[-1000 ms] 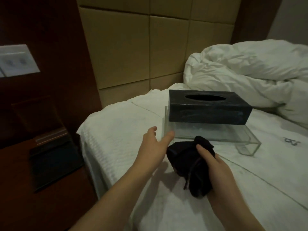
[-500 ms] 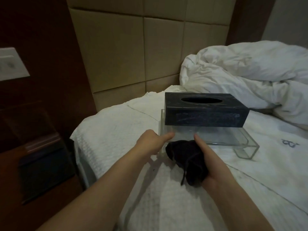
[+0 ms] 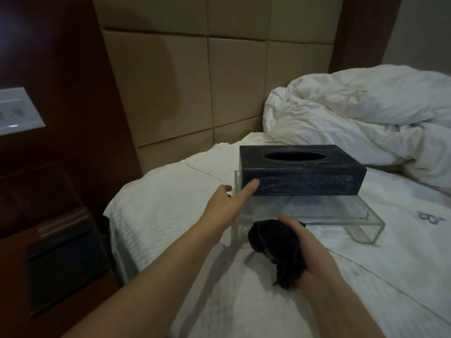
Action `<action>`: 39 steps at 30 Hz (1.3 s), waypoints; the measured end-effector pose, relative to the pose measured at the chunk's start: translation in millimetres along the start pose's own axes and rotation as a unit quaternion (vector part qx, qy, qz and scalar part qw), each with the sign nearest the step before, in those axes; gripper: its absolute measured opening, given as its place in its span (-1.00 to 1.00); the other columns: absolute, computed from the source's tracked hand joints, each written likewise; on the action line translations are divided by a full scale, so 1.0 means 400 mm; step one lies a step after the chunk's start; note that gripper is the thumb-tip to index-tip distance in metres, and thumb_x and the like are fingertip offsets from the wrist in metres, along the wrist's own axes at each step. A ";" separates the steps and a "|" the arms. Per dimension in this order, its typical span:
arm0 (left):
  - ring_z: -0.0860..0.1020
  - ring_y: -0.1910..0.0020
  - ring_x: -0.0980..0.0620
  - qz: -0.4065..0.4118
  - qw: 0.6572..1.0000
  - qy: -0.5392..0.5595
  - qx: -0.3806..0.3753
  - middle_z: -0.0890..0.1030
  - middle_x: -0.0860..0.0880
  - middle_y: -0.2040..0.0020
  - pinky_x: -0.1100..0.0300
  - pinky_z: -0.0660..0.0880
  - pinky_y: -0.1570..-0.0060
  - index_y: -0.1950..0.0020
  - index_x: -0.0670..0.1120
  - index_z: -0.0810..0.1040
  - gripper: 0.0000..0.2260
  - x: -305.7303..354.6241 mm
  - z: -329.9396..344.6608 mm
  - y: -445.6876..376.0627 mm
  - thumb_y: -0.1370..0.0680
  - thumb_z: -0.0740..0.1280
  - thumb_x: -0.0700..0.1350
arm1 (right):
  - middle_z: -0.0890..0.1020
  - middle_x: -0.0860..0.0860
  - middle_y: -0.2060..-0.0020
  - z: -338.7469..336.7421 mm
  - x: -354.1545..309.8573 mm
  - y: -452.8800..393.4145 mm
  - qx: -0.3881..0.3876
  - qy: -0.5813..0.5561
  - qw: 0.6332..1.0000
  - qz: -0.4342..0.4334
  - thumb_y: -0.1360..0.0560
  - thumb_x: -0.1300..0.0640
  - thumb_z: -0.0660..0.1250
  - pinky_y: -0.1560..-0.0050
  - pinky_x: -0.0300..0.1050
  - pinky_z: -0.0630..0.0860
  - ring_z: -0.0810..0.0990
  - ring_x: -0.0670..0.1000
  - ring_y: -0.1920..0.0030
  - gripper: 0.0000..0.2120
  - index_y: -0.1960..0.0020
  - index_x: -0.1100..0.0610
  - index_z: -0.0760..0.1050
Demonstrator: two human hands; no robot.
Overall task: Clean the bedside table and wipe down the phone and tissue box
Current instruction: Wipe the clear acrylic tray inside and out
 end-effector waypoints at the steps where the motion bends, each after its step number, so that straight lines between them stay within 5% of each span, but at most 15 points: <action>1: 0.41 -0.46 -0.15 0.005 0.999 0.033 -0.011 0.36 -0.10 -0.54 -0.06 0.40 -0.40 -0.59 -0.06 0.23 -0.15 0.017 0.010 -0.010 -0.46 0.34 0.40 | 0.70 0.15 0.34 -0.002 -0.004 0.004 -0.001 0.000 1.000 -0.006 -0.47 0.06 0.44 0.49 -0.19 0.50 0.64 0.05 0.47 -0.76 0.07 0.26 0.65; 4: 0.41 -0.45 -0.13 0.009 0.995 0.076 -0.059 0.39 -0.07 -0.53 -0.10 0.37 -0.46 -0.59 -0.04 0.21 -0.01 0.047 0.041 -0.050 -0.32 0.39 0.45 | 0.69 0.18 0.32 -0.009 -0.009 0.008 -0.021 -0.002 1.000 -0.009 -0.50 0.08 0.41 0.41 -0.14 0.53 0.65 0.10 0.41 -0.76 0.09 0.28 0.64; 7: 0.24 -0.57 -0.12 0.059 0.995 0.057 -0.054 0.18 -0.02 -0.64 -0.13 0.25 -0.52 -0.65 0.14 0.01 0.15 0.063 0.032 -0.085 -0.18 0.42 0.45 | 0.71 0.23 0.17 0.000 0.002 0.001 -0.041 -0.012 0.999 0.010 -0.44 0.03 0.48 0.18 0.02 0.57 0.68 0.19 0.25 -0.71 0.07 0.28 0.68; 11: 0.21 -0.48 0.15 0.185 0.980 -0.021 -0.063 0.12 0.17 -0.61 0.16 0.23 -0.41 -0.65 0.21 -0.03 0.12 0.135 -0.007 -0.117 -0.25 0.54 0.26 | 0.72 0.20 0.03 0.008 -0.007 -0.016 -0.042 -0.014 0.999 -0.016 -0.29 -0.06 0.57 -0.12 0.15 0.59 0.72 0.22 0.03 -0.48 -0.14 0.20 0.64; 17: 0.14 -0.61 0.06 0.151 0.973 -0.058 -0.165 0.12 0.11 -0.64 0.10 0.19 -0.52 -0.67 0.11 -0.12 0.17 0.154 0.009 -0.182 -0.28 0.60 0.09 | 0.63 0.24 0.25 -0.015 -0.023 -0.012 0.014 -0.014 0.999 -0.039 -0.42 0.07 0.47 0.53 -0.15 0.50 0.63 0.07 0.45 -0.56 -0.14 0.38 0.58; 23: 0.21 -0.56 -0.04 0.134 0.965 -0.081 -0.212 0.20 0.02 -0.59 0.11 0.21 -0.43 -0.65 0.18 -0.16 0.22 0.154 0.013 -0.191 -0.27 0.67 -0.06 | 0.63 0.20 0.27 -0.032 -0.022 0.002 0.034 0.013 0.997 -0.064 -0.39 0.11 0.51 0.40 -0.10 0.52 0.61 0.08 0.37 -0.78 0.11 0.27 0.63; 27: 0.38 -0.33 0.10 0.199 0.965 -0.054 -0.160 0.38 0.13 -0.33 0.29 0.40 -0.21 -0.60 0.25 0.07 0.03 0.154 -0.010 -0.172 -0.35 0.64 -0.16 | 0.56 0.20 0.35 -0.028 -0.019 0.012 0.031 0.015 0.998 -0.060 -0.39 0.09 0.51 0.51 -0.15 0.44 0.55 0.10 0.46 -0.78 0.20 0.24 0.59; 30: 0.40 -0.35 0.10 0.248 0.965 -0.011 -0.083 0.36 0.07 -0.43 0.30 0.45 -0.19 -0.52 0.32 0.21 -0.03 0.141 -0.053 -0.153 -0.25 0.68 0.01 | 0.49 0.19 0.43 -0.020 -0.019 0.027 0.027 -0.005 0.998 -0.051 -0.44 0.10 0.47 0.59 -0.18 0.39 0.47 0.09 0.59 -0.74 0.18 0.32 0.55; 33: 0.37 -0.41 0.05 0.256 0.966 0.037 0.008 0.33 0.04 -0.49 0.28 0.43 -0.19 -0.44 0.36 0.26 -0.06 0.111 -0.131 -0.144 -0.16 0.64 0.13 | 0.43 0.20 0.46 -0.006 -0.003 0.040 0.001 0.002 0.999 -0.032 -0.47 0.04 0.42 0.63 -0.23 0.32 0.38 0.07 0.67 -0.49 -0.06 0.53 0.48; 39: 0.40 -0.35 -0.02 0.166 0.958 0.146 0.183 0.34 -0.01 -0.44 0.07 0.48 -0.30 -0.49 0.14 0.29 -0.14 -0.008 -0.230 -0.125 -0.30 0.66 0.06 | 0.54 0.33 0.33 -0.001 -0.024 0.082 0.023 0.042 0.994 -0.093 -0.32 0.06 0.55 0.40 -0.04 0.48 0.55 0.20 0.39 -0.58 0.05 0.40 0.59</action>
Point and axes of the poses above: each hand's wrist, its own y-axis away from the middle knuckle, its own z-axis out of the palm, x = y × z, the point moved 10 cm from there along -y, towards the middle knuckle
